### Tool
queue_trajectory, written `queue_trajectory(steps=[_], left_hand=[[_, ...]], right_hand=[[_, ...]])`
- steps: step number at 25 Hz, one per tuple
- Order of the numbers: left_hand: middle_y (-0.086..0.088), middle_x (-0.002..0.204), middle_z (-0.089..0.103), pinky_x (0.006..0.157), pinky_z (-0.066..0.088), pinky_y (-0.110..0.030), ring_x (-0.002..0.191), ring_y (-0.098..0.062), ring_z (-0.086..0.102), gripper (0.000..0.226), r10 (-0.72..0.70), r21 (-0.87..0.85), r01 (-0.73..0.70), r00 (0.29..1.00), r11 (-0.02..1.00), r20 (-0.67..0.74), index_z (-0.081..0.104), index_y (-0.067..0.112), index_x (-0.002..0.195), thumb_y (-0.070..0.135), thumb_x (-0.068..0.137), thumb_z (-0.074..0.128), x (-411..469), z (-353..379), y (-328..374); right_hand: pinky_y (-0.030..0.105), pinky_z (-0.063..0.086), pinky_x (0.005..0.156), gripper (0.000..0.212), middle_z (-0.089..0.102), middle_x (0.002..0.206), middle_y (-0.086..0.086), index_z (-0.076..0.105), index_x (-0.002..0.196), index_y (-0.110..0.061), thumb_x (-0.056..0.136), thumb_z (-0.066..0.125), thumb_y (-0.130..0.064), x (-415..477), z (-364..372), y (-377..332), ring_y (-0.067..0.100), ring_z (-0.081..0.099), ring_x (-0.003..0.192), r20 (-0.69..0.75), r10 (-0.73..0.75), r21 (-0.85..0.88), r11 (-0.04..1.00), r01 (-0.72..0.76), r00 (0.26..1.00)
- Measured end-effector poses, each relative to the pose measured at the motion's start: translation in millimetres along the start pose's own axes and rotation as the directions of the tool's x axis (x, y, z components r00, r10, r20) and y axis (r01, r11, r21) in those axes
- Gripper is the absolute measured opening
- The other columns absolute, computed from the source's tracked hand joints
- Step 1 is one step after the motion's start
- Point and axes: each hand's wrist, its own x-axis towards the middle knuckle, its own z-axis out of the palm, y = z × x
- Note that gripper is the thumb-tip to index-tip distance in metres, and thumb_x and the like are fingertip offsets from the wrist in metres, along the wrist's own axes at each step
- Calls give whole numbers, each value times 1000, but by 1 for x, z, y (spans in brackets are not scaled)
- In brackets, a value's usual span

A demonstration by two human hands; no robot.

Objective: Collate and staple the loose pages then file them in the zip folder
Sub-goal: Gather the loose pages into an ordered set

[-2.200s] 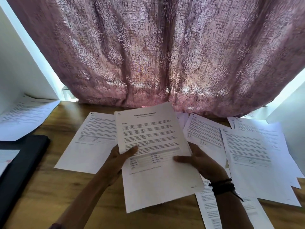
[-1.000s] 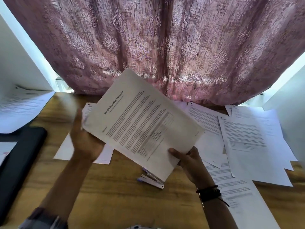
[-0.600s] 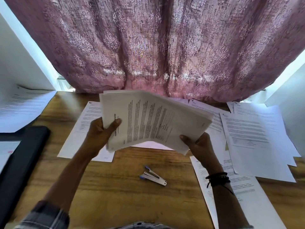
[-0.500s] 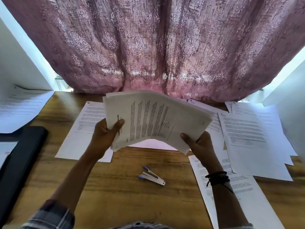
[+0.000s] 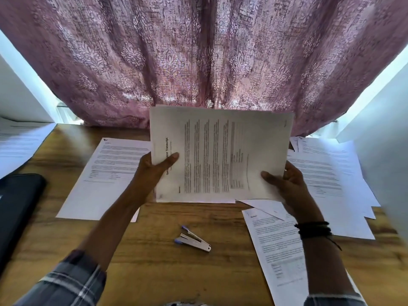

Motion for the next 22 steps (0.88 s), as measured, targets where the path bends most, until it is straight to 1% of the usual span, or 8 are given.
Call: queue_trajectory(steps=[2, 5, 7, 9, 12, 14, 16, 22], left_hand=[[-9, 112, 71, 77, 60, -41, 100, -28, 70, 48, -61, 31, 59, 996, 998, 57, 60, 13, 121, 30, 78, 69, 3, 5, 2], [-8, 111, 70, 62, 59, -28, 88, -22, 73, 62, -69, 62, 64, 994, 996, 86, 49, 9, 131, 27, 77, 74, 0, 19, -5], [-8, 108, 71, 58, 58, -26, 83, -20, 74, 58, -73, 60, 71, 997, 996, 34, 50, 9, 129, 22, 79, 74, -5, 24, -12], [-5, 102, 72, 58, 59, -27, 82, -21, 74, 45, -91, 30, 93, 995, 995, -47, 56, 9, 123, 14, 81, 71, -10, 22, -19], [0, 91, 76, 61, 61, -32, 85, -26, 73, 25, -131, -12, 131, 982, 991, -133, 64, 15, 107, 10, 83, 70, -17, 6, -27], [-2, 91, 76, 59, 61, -33, 84, -29, 73, 21, -155, -37, 151, 975, 988, -157, 64, 17, 102, 8, 84, 69, -21, -2, -29], [-4, 94, 74, 57, 60, -31, 82, -26, 73, 20, -171, -64, 162, 969, 985, -176, 64, 17, 101, 6, 85, 68, -24, -4, -30], [-7, 98, 73, 57, 61, -34, 77, -25, 74, 25, -167, -67, 158, 972, 985, -162, 62, 12, 108, 6, 85, 67, -26, -2, -32]], right_hand=[[38, 61, 79, 37, 69, 116, 11, 56, 126, -7, 89, 62, -1, -2, -10, -1, 31, 68, 106, 12, 38, -8, 999, -38, 999], [41, 61, 79, 35, 69, 117, 13, 57, 129, -9, 94, 59, -10, -6, -22, 9, 31, 69, 104, -9, 89, 58, 994, -88, 996], [37, 59, 82, 36, 71, 117, 8, 59, 128, -12, 95, 58, -27, -8, -39, 22, 23, 69, 106, -136, 95, 49, 995, -89, 986], [44, 53, 94, 48, 69, 119, 13, 60, 126, -10, 88, 69, -37, -9, -70, 44, 28, 65, 113, -415, 66, -132, 982, -132, 907], [51, 41, 108, 79, 59, 130, 24, 57, 129, -3, 73, 68, -57, -17, -122, 75, 41, 53, 123, -693, -74, -499, 767, -403, 717], [53, 33, 111, 99, 49, 139, 28, 49, 137, -6, 64, 54, -72, -25, -151, 84, 43, 44, 130, -763, -46, -532, 611, -586, 644], [57, 24, 114, 101, 34, 150, 25, 37, 146, -15, 69, 60, -77, -34, -169, 90, 43, 31, 139, -784, 65, -515, 488, -705, 618], [59, 32, 107, 102, 37, 140, 25, 36, 141, -18, 64, 75, -71, -37, -180, 86, 43, 31, 134, -795, 82, -509, 447, -735, 601]])
